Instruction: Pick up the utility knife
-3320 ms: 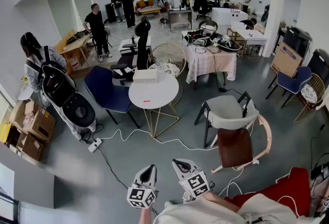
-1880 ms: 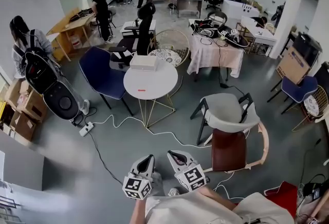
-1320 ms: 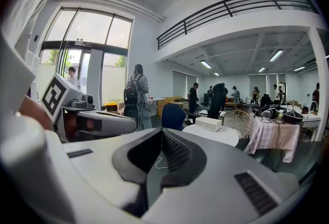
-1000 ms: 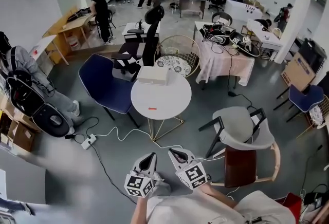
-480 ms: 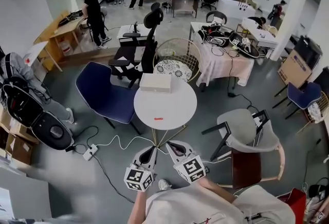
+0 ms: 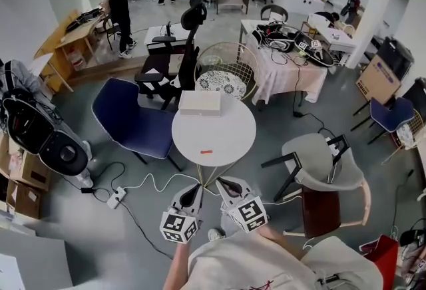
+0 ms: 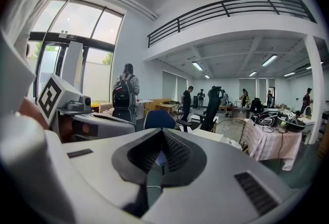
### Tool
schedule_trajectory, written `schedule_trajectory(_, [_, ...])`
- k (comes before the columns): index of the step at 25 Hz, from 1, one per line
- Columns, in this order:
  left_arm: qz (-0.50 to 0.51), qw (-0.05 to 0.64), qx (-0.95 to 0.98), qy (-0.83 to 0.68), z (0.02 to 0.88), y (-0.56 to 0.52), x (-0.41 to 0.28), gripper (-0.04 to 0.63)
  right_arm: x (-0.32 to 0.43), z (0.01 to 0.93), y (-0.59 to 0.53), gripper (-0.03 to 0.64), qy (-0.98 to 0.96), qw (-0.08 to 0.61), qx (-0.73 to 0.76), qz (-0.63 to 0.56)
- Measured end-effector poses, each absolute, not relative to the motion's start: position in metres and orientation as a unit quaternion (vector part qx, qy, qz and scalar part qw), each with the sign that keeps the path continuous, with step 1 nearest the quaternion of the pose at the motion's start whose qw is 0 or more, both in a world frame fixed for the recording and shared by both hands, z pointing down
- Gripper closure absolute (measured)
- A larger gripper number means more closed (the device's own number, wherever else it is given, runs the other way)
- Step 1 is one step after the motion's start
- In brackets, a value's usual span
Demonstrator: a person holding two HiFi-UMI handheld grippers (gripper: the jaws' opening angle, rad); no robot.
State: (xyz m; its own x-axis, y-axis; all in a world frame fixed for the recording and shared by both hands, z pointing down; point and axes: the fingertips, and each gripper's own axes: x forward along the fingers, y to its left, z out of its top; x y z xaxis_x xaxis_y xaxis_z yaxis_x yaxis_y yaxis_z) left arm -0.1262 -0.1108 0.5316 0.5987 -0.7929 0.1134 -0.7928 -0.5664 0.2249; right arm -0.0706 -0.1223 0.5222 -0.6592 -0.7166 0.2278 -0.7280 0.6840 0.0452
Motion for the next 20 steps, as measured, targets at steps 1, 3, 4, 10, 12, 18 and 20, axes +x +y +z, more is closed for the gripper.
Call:
schedule_trajectory(1, [0.0,0.127,0.885,-0.448,0.533,-0.113,-0.127,0.583,-0.07,0.524,-0.125,0.6,-0.91,0.115,0.397,0.027])
schedule_trajectory(3, [0.002,0.129,0.884,-0.449,0.535,-0.117,-0.129,0.583,-0.07,0.527,-0.13,0.6,-0.909,0.114,0.399,0.028])
schedule_trajectory(4, [0.003,0.13,0.884,-0.449,0.536,-0.12,-0.129,0.583,-0.07,0.527,-0.134,0.6,-0.909,0.113,0.399,0.029])
schedule_trajectory(10, [0.01,0.132,0.885,-0.447,0.543,-0.147,-0.126,0.583,-0.069,0.536,-0.162,0.6,-0.91,0.112,0.397,0.034])
schedule_trajectory(12, [0.013,0.133,0.886,-0.445,0.545,-0.158,-0.121,0.583,-0.066,0.538,-0.173,0.6,-0.91,0.114,0.397,0.037])
schedule_trajectory(18, [0.016,0.145,0.884,-0.443,0.556,-0.192,-0.112,0.583,-0.058,0.549,-0.208,0.6,-0.91,0.124,0.393,0.045])
schedule_trajectory(20, [0.016,0.152,0.883,-0.444,0.56,-0.204,-0.108,0.583,-0.055,0.552,-0.22,0.6,-0.91,0.129,0.391,0.048])
